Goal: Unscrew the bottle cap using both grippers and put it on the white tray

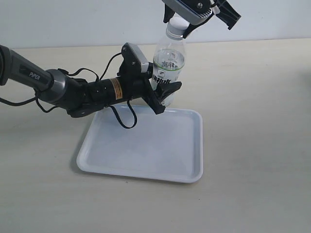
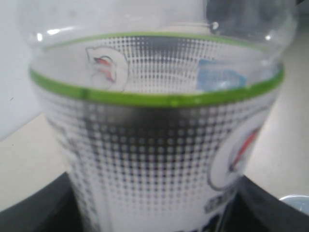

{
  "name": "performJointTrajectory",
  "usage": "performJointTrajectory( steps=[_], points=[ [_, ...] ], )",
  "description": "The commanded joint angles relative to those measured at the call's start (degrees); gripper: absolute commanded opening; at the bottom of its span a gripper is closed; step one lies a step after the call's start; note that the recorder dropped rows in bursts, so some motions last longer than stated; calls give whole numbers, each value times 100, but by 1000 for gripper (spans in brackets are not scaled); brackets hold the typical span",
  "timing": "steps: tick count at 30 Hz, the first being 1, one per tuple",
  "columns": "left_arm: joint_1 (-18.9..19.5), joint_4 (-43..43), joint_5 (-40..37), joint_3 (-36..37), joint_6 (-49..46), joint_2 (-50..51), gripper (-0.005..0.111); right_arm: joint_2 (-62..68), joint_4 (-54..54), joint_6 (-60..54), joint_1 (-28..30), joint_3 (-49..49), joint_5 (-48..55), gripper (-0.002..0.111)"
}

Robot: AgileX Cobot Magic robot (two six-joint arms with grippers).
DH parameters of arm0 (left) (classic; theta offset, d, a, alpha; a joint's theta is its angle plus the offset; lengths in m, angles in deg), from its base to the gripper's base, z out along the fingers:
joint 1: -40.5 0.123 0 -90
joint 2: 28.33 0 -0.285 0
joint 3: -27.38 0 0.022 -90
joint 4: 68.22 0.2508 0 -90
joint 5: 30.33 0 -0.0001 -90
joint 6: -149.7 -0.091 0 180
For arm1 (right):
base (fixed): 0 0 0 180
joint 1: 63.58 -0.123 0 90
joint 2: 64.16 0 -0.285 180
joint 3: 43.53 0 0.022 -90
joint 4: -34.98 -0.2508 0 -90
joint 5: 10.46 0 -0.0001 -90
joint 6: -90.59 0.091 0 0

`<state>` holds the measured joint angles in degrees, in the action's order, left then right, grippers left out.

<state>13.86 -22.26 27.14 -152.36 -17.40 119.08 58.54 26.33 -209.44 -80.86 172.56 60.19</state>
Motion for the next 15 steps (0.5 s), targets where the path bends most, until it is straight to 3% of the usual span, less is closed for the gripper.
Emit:
performJointTrajectory(
  steps=[1,15],
  points=[
    [5,167,-121,28,-55,6,0,-70,21,-74,-9,26,-69,0],
    [5,167,-121,28,-55,6,0,-97,-91,53,-9,26,-69,0]
  ],
)
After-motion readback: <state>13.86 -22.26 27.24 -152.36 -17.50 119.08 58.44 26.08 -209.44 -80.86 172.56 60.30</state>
